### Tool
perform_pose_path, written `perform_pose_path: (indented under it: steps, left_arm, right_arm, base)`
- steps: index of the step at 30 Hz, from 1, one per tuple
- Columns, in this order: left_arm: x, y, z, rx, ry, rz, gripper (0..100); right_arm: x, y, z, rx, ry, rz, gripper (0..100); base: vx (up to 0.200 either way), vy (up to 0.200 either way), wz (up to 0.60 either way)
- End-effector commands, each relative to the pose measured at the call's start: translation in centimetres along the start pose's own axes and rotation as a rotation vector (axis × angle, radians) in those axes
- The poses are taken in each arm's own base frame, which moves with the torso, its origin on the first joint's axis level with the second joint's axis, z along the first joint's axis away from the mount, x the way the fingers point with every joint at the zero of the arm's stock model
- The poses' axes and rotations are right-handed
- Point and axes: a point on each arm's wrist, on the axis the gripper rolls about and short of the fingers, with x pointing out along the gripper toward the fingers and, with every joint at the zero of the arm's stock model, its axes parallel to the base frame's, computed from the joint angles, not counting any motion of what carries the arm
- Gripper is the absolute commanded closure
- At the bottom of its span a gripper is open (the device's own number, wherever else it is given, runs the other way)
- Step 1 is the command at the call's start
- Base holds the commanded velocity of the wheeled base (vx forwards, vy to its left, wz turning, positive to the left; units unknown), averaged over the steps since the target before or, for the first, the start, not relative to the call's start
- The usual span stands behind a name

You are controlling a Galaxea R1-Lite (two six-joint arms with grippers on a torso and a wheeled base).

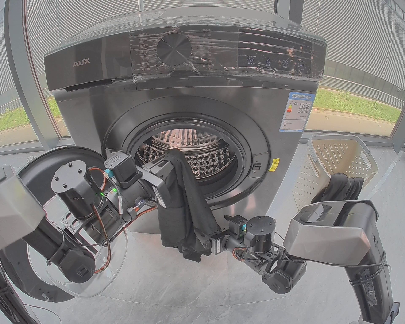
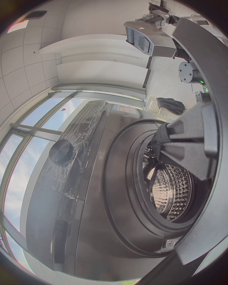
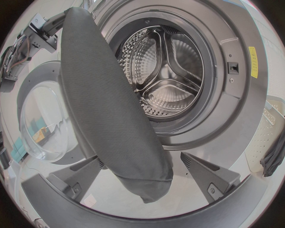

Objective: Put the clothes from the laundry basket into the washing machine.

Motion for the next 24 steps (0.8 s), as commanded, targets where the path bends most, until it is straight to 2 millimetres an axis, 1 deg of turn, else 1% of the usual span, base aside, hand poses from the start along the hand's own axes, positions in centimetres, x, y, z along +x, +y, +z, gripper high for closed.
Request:
perform_pose_path:
  steps: [1,3,6,7,8,10,14,15,17,19,24]
  left_arm:
    - [0.0,-0.2,-0.1,-0.002,0.003,-0.008,100]
    - [-0.1,-0.2,-0.1,-0.003,0.006,-0.008,100]
    - [-0.2,-0.1,-0.1,-0.002,0.006,-0.008,100]
    - [-0.2,-0.1,-0.1,-0.002,0.006,-0.008,100]
    - [-0.2,-0.1,-0.1,-0.002,0.008,-0.008,100]
    - [-0.2,-0.1,-0.1,-0.003,0.008,-0.008,100]
    - [-0.1,-0.1,-0.2,-0.003,0.008,-0.007,100]
    - [-0.1,-0.1,-0.2,-0.003,0.008,-0.007,100]
    - [-0.2,0.0,-0.2,-0.003,0.008,-0.009,100]
    - [-0.2,0.1,-0.2,-0.002,0.008,-0.007,100]
    - [-0.2,0.0,-0.1,-0.002,0.008,-0.01,100]
  right_arm:
    - [1.4,-0.2,0.0,0.002,-0.024,-0.042,0]
    - [1.7,-0.5,-0.3,0.005,-0.018,-0.061,0]
    - [1.6,-2.0,-0.4,0.013,-0.011,-0.119,0]
    - [1.6,-2.0,-0.4,0.013,-0.011,-0.119,0]
    - [0.9,-3.7,-0.5,0.016,0.009,-0.16,0]
    - [0.5,-5.5,0.4,0.024,-0.006,-0.201,0]
    - [-0.5,-7.9,1.3,0.032,-0.013,-0.248,0]
    - [-0.5,-8.0,1.4,0.033,-0.013,-0.249,0]
    - [-1.2,-8.8,1.9,0.036,-0.016,-0.27,0]
    - [-1.4,-9.2,2.2,0.038,-0.021,-0.28,0]
    - [-1.5,-9.2,2.0,0.038,-0.015,-0.281,0]
  base:
    - [0.0,0.0,0.0]
    - [0.0,0.0,0.0]
    - [0.0,0.0,0.0]
    - [0.0,0.0,0.0]
    - [0.0,0.0,0.0]
    - [0.0,0.0,0.0]
    - [0.0,0.0,0.0]
    - [0.0,0.0,0.0]
    - [0.0,0.0,0.0]
    - [0.0,0.0,0.0]
    - [0.0,0.0,0.0]
